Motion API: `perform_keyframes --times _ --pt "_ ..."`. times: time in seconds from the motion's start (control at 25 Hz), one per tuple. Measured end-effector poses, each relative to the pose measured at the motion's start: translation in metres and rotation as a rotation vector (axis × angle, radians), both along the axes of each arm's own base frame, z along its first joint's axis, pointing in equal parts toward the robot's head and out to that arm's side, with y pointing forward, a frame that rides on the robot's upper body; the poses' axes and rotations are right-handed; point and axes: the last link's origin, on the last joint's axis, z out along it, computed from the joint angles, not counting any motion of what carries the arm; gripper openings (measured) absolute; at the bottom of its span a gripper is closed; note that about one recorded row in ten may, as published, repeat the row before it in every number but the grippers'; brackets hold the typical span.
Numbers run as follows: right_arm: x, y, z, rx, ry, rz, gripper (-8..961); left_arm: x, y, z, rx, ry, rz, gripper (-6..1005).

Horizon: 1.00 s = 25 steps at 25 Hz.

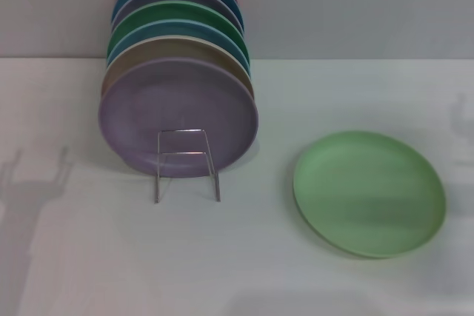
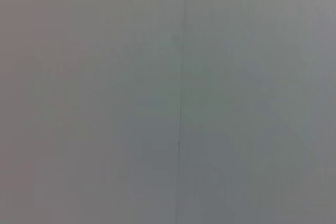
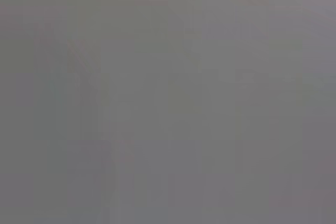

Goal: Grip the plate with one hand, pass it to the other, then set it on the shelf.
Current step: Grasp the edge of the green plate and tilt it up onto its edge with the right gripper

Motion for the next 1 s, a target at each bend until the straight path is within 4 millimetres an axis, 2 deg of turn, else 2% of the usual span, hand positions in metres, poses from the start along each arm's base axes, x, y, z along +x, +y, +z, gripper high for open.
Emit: perform_keyframes --times 0.2,0.36,0.64,1.0 --pt "-0.016 0.013 -0.020 -0.111 0.044 -0.028 632 0.000 0.000 0.000 -0.003 -0.002 -0.003 748" --pt "-0.026 0.018 -0.024 -0.196 0.093 -0.082 632 0.001 0.000 -0.001 -0.005 -0.001 -0.004 748" --pt "-0.045 0.028 -0.019 -0.352 0.118 -0.172 635 0.001 0.001 -0.001 -0.006 -0.001 -0.006 748" --pt "-0.052 0.034 0.000 -0.617 0.214 -0.168 632 0.002 0.002 -0.001 -0.008 -0.001 -0.011 748"
